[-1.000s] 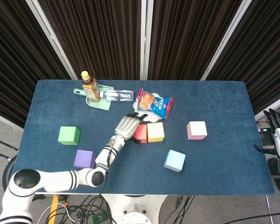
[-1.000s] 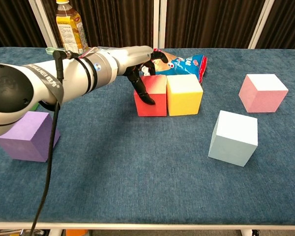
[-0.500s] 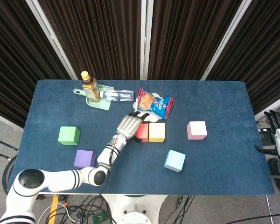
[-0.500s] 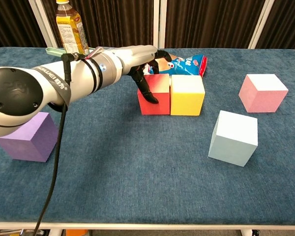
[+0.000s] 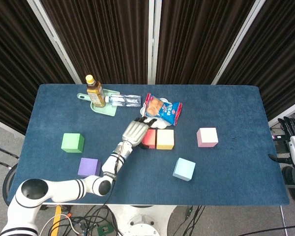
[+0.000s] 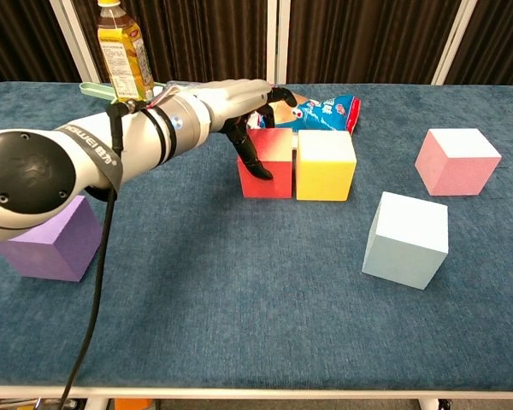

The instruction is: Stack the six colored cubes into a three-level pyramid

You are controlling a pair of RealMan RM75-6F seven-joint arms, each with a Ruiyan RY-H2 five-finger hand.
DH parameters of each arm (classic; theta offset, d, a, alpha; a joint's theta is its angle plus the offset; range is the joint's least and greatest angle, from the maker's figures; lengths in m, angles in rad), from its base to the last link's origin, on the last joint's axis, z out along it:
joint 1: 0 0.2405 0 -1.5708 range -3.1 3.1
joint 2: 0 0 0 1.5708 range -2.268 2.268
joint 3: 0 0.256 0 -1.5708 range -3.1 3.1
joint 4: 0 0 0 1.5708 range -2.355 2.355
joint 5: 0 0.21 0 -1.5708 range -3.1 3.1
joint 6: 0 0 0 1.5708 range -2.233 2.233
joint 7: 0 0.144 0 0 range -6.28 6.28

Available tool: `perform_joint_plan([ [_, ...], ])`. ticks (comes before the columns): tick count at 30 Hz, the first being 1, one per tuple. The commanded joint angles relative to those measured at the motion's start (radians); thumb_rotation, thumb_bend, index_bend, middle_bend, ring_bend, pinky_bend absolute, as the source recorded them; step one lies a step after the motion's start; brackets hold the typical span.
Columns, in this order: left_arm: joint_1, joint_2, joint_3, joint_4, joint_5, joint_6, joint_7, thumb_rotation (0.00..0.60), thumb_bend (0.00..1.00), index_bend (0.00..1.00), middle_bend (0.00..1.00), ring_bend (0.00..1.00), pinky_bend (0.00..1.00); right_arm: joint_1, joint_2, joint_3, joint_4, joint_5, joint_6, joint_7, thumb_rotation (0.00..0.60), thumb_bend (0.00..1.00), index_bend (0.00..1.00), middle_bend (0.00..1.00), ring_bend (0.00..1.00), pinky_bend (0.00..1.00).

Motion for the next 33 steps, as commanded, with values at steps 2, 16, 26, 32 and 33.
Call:
perform_joint_plan([
  [2,0.004,-0.001,0.002,-0.001,-0.004,-0.010,-0.007,0.600,0.16,0.11,0.45,0.11,0.18,0.001,0.000,0.000,0.000,0.002,-0.002,-0.001,0.600,0.04,0.00,0.00,0.00,0.00],
  [16,-0.003,-0.005,-0.008,0.002,-0.011,-0.034,-0.024,0.600,0.16,0.11,0.45,0.11,0.18,0.001,0.000,0.000,0.005,0.012,-0.013,-0.003,0.600,0.04,0.00,0.00,0.00,0.00],
  [26,-0.010,0.001,-0.027,-0.014,-0.040,-0.055,-0.043,0.600,0.16,0.11,0.45,0.11,0.18,0.002,0.002,0.002,0.010,0.014,-0.017,0.002,0.600,0.04,0.00,0.00,0.00,0.00],
  [32,-0.014,-0.003,-0.026,-0.010,-0.041,-0.051,-0.046,0.600,0.16,0.11,0.45,0.11,0.18,0.004,0.005,0.004,0.007,0.015,-0.019,-0.002,0.600,0.04,0.00,0.00,0.00,0.00],
  [33,-0.014,-0.006,-0.025,-0.006,-0.040,-0.049,-0.047,0.600,0.16,0.11,0.45,0.11,0.18,0.004,0.005,0.003,0.007,0.014,-0.018,-0.003,0.600,0.04,0.00,0.00,0.00,0.00],
])
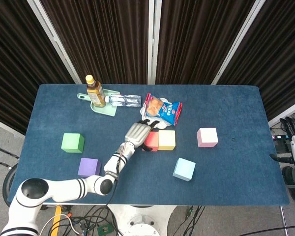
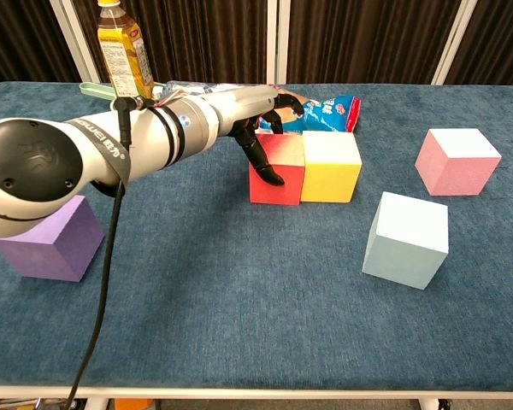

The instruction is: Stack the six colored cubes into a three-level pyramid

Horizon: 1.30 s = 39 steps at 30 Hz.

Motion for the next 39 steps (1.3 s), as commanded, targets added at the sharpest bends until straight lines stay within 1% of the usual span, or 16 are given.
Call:
perform_joint_plan([
  [1,0.000,-0.006,0.001,0.009,0.004,0.006,-0.004,0.600,0.16,0.11,0.45,0.11,0.18,0.000,-0.001,-0.001,0.000,0.000,0.000,-0.002,0.600,0.04,0.00,0.00,0.00,0.00],
  [13,0.005,-0.018,0.002,0.032,0.031,0.016,-0.027,0.600,0.16,0.11,0.45,0.11,0.18,0.000,-0.007,-0.001,0.009,0.007,-0.006,-0.005,0.600,0.04,0.00,0.00,0.00,0.00],
  [24,0.005,-0.019,-0.003,0.041,0.034,0.002,-0.046,0.600,0.16,0.11,0.45,0.11,0.18,0.005,-0.006,-0.003,0.009,0.019,-0.026,-0.021,0.600,0.04,0.00,0.00,0.00,0.00],
  [33,0.003,-0.022,-0.001,0.048,0.039,-0.016,-0.058,0.600,0.16,0.11,0.43,0.11,0.18,0.006,-0.011,-0.006,0.016,0.036,-0.039,-0.035,0.600,0.04,0.00,0.00,0.00,0.00],
  [36,0.003,-0.016,-0.001,0.044,0.038,-0.026,-0.063,0.600,0.16,0.11,0.39,0.11,0.18,0.004,-0.010,-0.004,0.017,0.039,-0.038,-0.034,0.600,0.04,0.00,0.00,0.00,0.00],
  [39,0.005,-0.010,-0.001,0.040,0.033,-0.039,-0.071,0.600,0.14,0.11,0.30,0.11,0.18,0.003,-0.010,-0.004,0.018,0.040,-0.037,-0.031,0.600,0.04,0.00,0.00,0.00,0.00],
])
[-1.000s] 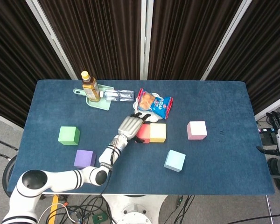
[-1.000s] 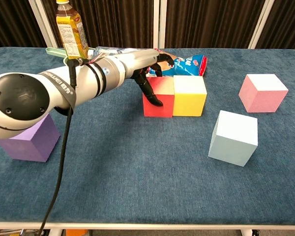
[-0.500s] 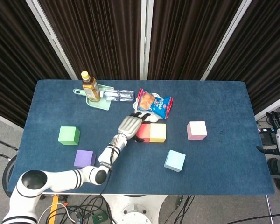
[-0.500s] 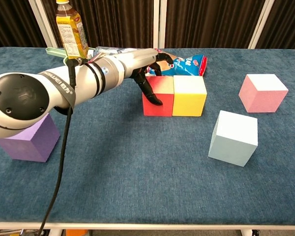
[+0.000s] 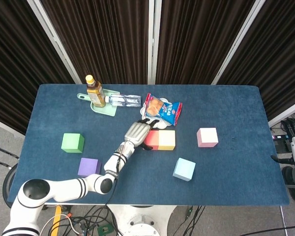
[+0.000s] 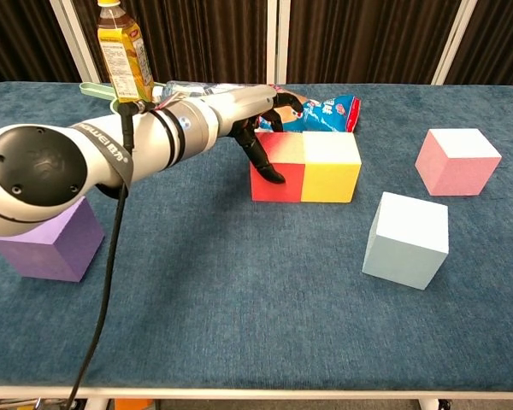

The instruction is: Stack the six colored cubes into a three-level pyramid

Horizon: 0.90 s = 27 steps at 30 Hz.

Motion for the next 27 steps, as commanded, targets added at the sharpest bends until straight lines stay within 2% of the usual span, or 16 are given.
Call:
perform_joint_plan([
  [1,0.000,0.005,0.003,-0.002,-0.003,-0.011,-0.004,0.600,0.14,0.10,0.26,0.11,0.18,-0.001,0.000,0.000,0.001,0.001,-0.001,0.001,0.600,0.04,0.00,0.00,0.00,0.00],
  [5,0.005,0.013,0.010,-0.010,0.012,-0.014,-0.017,0.600,0.11,0.08,0.10,0.11,0.18,-0.001,-0.002,-0.001,0.003,0.002,-0.004,0.001,0.600,0.04,0.00,0.00,0.00,0.00],
  [7,0.008,0.016,0.009,-0.013,0.021,-0.013,-0.029,0.600,0.10,0.07,0.06,0.11,0.19,-0.001,-0.002,0.000,0.004,0.003,-0.003,0.002,0.600,0.04,0.00,0.00,0.00,0.00],
  [13,0.018,0.028,0.009,-0.037,0.056,-0.002,-0.059,0.600,0.05,0.06,0.03,0.10,0.19,-0.001,0.001,0.001,0.000,0.000,-0.001,0.001,0.600,0.04,0.00,0.00,0.00,0.00],
  [17,0.033,0.061,0.019,-0.095,0.071,0.016,-0.052,0.600,0.02,0.06,0.02,0.09,0.19,0.005,0.001,-0.001,-0.005,-0.006,-0.009,-0.010,0.600,0.04,0.00,0.00,0.00,0.00],
  [22,0.091,0.174,0.046,-0.246,0.106,0.085,-0.031,0.600,0.00,0.06,0.02,0.05,0.19,0.031,-0.003,-0.003,-0.013,-0.019,-0.034,-0.044,0.600,0.04,0.00,0.00,0.00,0.00],
  [27,0.207,0.326,0.105,-0.390,0.195,0.226,-0.026,0.600,0.00,0.06,0.02,0.03,0.18,0.092,-0.017,0.001,-0.006,-0.029,-0.097,-0.113,0.600,0.04,0.00,0.00,0.00,0.00],
])
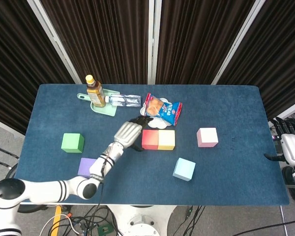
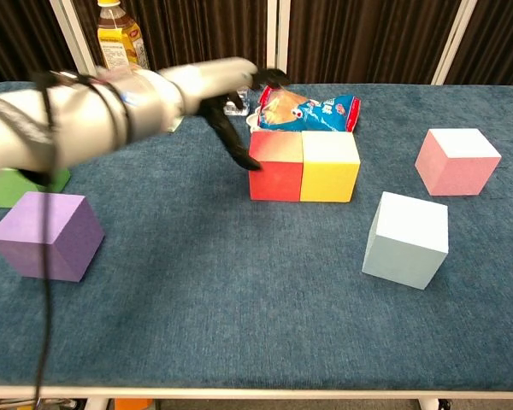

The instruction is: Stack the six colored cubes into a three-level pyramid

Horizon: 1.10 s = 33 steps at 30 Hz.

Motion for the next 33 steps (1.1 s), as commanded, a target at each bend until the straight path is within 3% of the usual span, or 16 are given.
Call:
perform_joint_plan([
  [1,0.110,0.124,0.061,-0.109,0.091,0.133,0.005,0.600,0.00,0.06,0.02,0.03,0.18,0.050,-0.017,0.003,0.010,-0.006,-0.053,-0.053,0.600,0.04,0.00,0.00,0.00,0.00],
  [8,0.274,0.258,0.141,-0.193,0.196,0.310,-0.039,0.600,0.00,0.06,0.04,0.03,0.18,0.175,-0.110,0.015,0.071,-0.022,-0.168,-0.136,0.600,0.04,0.00,0.00,0.00,0.00],
  [22,0.386,0.370,0.193,-0.262,0.282,0.351,-0.080,0.600,0.00,0.06,0.07,0.03,0.16,0.299,-0.321,0.003,0.209,0.002,-0.280,-0.179,0.600,0.03,0.00,0.02,0.00,0.00],
  [33,0.445,0.422,0.214,-0.295,0.384,0.396,-0.091,0.600,0.00,0.06,0.07,0.03,0.16,0.339,-0.407,-0.001,0.275,-0.005,-0.280,-0.175,0.600,0.05,0.00,0.14,0.00,0.00],
])
